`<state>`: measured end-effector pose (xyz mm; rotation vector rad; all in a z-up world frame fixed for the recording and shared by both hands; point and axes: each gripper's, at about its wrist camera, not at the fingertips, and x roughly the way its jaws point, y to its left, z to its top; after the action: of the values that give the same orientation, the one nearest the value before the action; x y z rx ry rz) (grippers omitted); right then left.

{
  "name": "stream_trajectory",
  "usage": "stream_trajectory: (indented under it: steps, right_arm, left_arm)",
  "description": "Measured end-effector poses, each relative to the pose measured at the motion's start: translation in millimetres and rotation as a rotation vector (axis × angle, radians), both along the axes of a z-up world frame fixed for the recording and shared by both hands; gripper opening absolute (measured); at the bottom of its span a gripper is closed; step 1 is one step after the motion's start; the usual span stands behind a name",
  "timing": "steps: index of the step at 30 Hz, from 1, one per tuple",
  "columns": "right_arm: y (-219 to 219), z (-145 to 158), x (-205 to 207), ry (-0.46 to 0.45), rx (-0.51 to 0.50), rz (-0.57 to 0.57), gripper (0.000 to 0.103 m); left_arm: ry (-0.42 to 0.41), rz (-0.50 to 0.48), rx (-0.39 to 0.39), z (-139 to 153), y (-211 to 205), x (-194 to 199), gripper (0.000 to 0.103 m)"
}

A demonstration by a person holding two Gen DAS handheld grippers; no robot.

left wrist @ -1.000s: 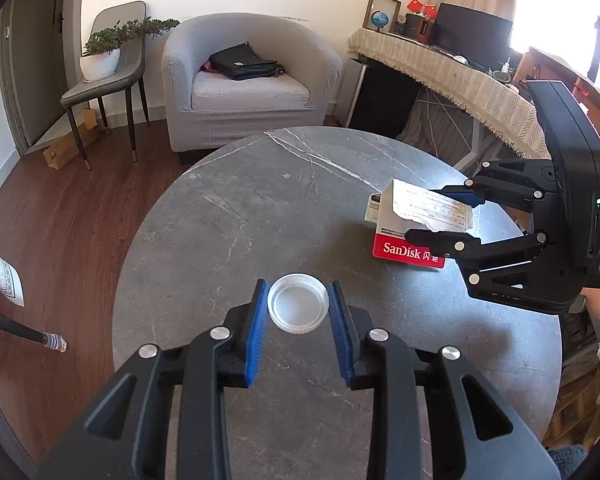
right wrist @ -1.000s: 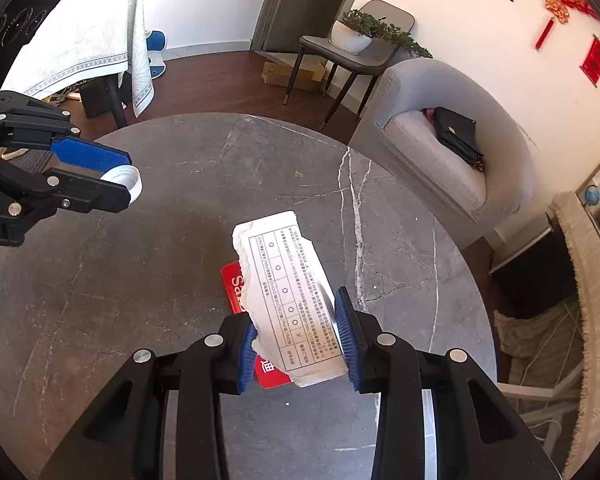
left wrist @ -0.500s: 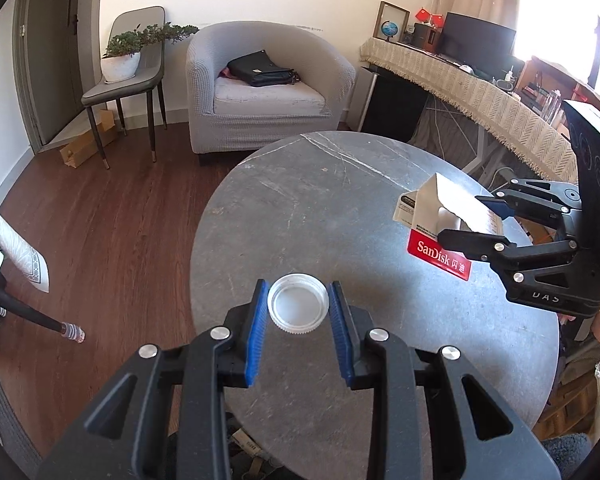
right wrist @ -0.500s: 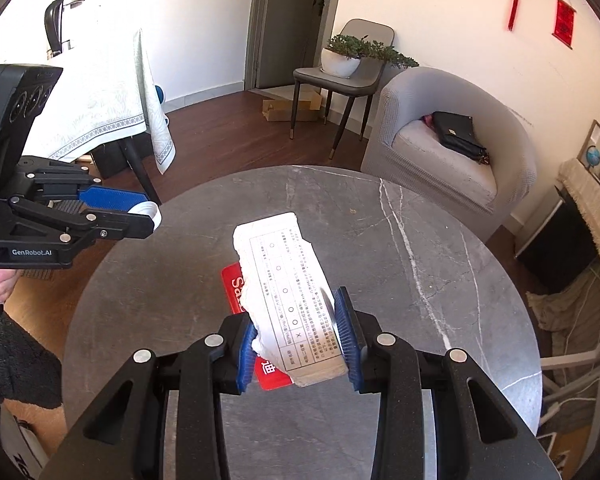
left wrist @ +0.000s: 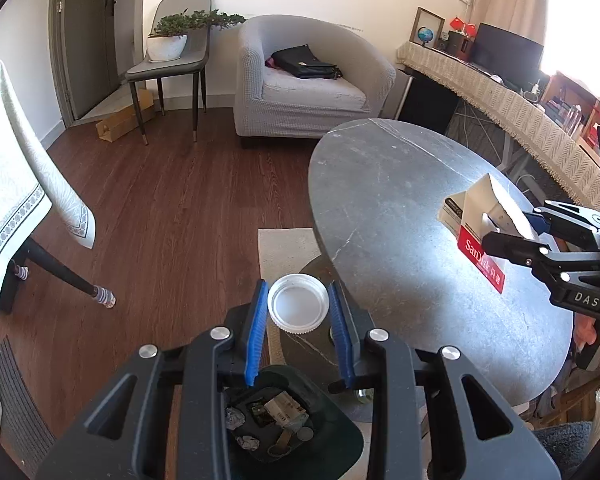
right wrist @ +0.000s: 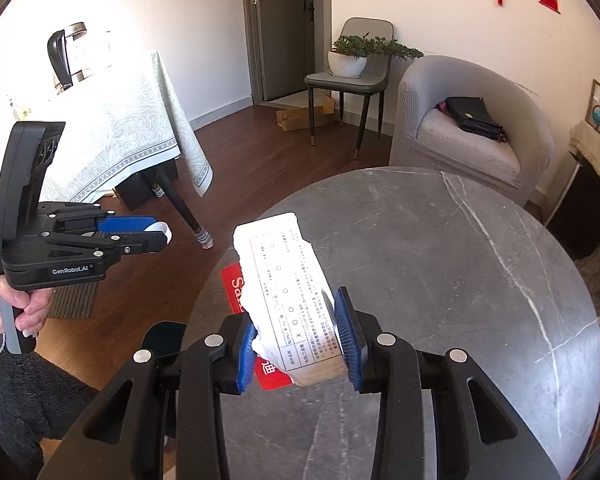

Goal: Collect trash
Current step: 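Carry the cap and SanDisk box over the green bin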

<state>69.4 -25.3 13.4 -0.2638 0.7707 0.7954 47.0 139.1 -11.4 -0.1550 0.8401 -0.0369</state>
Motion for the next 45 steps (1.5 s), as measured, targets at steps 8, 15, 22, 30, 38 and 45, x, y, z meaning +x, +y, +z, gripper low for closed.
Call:
stream_trajectory:
  steps: [8, 15, 22, 30, 38, 45]
  right_arm:
    - [21.2, 0.5, -29.5, 0.018, 0.038, 0.056, 0.036]
    - [35.3, 15.2, -44.6, -0.002, 0.049, 0.101, 0.036]
    - [49.8, -0.3, -47.2, 0.040, 0.028, 0.117, 0.036]
    - [72.3, -9.5, -56.9, 0.051, -0.010, 0.152, 0.036]
    - [87.0, -15.6, -57.3, 0.069, -0.030, 0.154, 0.036]
    - [108.0, -21.6, -63.3, 0.079, -0.048, 0.179, 0.036]
  left_arm:
    - [0.059, 0.029, 0.023, -21.0, 10.3, -19.2, 0.033]
    - [0.142, 0.028, 0.031, -54.7, 14.5, -30.2, 0.033]
    - [0.208, 0.016, -0.006, -76.6, 15.7, -35.6, 0.033]
    - [0.297, 0.014, -0.003, -107.6, 15.5, -44.9, 0.033]
    - [0.390, -0.004, 0.004, -142.0, 15.2, -54.0, 0.033]
    - [0.387, -0.032, -0.021, -146.5, 22.2, -62.4, 0.045]
